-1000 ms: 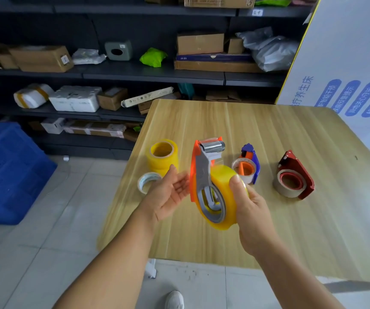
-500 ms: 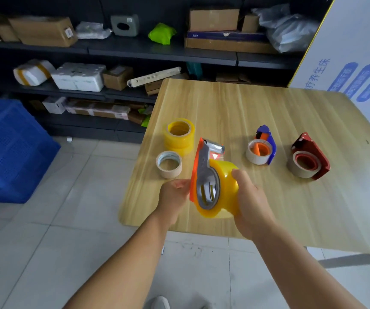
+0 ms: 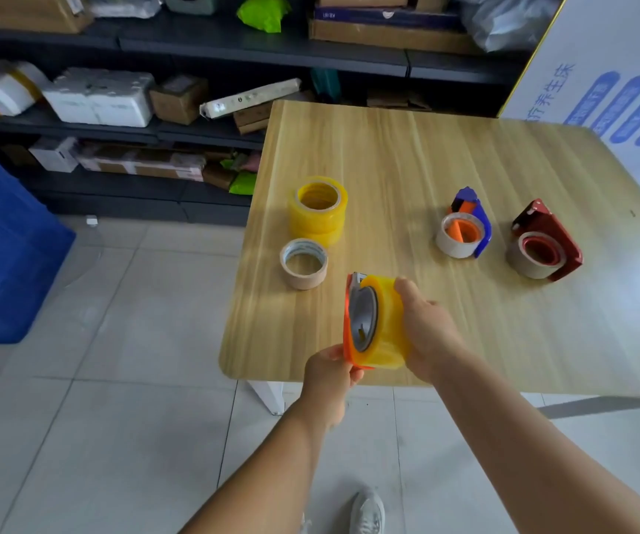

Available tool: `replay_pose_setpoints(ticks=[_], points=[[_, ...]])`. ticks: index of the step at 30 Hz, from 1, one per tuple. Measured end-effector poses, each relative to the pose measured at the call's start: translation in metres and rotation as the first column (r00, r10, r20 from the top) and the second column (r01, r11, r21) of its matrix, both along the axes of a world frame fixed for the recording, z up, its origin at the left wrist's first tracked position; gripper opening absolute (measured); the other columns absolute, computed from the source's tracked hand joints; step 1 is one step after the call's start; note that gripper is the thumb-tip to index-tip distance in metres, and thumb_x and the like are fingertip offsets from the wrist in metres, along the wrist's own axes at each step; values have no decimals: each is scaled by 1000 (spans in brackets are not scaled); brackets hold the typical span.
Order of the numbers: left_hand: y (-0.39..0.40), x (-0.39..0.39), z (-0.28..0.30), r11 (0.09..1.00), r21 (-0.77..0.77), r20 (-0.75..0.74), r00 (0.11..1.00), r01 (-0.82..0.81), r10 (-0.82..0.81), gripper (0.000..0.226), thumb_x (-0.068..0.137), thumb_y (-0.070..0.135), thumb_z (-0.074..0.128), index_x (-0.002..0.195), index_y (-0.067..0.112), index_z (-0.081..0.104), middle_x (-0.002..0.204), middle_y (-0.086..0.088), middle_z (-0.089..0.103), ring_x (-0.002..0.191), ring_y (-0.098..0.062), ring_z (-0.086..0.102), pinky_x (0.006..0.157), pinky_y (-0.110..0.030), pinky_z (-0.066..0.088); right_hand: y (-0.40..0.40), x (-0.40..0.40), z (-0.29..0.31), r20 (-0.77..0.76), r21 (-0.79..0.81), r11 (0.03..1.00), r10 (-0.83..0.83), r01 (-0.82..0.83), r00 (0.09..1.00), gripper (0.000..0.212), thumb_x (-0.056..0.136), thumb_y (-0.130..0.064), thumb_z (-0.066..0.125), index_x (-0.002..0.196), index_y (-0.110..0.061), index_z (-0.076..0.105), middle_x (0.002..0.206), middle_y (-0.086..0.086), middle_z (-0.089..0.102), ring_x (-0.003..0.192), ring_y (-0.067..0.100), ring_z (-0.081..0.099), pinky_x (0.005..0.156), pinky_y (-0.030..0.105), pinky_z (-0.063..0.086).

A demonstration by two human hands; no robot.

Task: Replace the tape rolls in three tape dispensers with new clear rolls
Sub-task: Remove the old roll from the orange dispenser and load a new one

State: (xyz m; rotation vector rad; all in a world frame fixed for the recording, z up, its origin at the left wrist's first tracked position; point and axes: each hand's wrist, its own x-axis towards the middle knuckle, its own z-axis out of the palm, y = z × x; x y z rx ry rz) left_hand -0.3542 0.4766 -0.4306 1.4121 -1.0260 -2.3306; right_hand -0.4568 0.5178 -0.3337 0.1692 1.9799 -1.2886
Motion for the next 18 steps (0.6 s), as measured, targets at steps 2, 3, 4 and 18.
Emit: replay_pose_setpoints(ticks=[2, 3, 4, 18], points=[[-4, 6, -1, 997, 70, -107, 994, 10, -2, 22, 84, 1, 58, 75, 12, 75, 78, -4, 71, 79, -16, 62, 67, -20, 53, -3, -1, -5, -11, 33, 999, 19, -18, 1000, 42, 85, -59, 52, 89, -18, 44, 81, 3, 52, 70, 19, 55, 49, 30, 40], [-5, 10, -2, 995, 90, -167, 986, 37, -21, 29, 85, -3, 53, 78, 13, 76, 83, -3, 72, 83, -15, 62, 71, -20, 53, -5, -2, -7, -14, 38, 999, 21, -21, 1000, 42, 84, -60, 52, 86, -19, 43, 81, 3, 52, 70, 19, 55, 49, 31, 40], [-7, 13, -2, 993, 96, -220, 974, 71, -48, 36, 85, -6, 47, 82, 14, 77, 88, -3, 72, 87, -15, 61, 76, -21, 52, -7, -3, -9, -14, 34, 999, 18, -18, 1000, 41, 84, -60, 53, 80, -20, 43, 80, 3, 52, 70, 19, 55, 51, 31, 42], [-5, 4, -1, 948, 290, -110, 980, -130, 168, 23, 88, 2, 44, 94, 10, 64, 91, -7, 62, 83, -17, 54, 87, -25, 41, -30, -1, -43, -5, 120, 985, 126, -124, 992, 42, 85, -59, 48, 76, -18, 44, 81, 6, 50, 72, 21, 50, 59, 32, 42]])
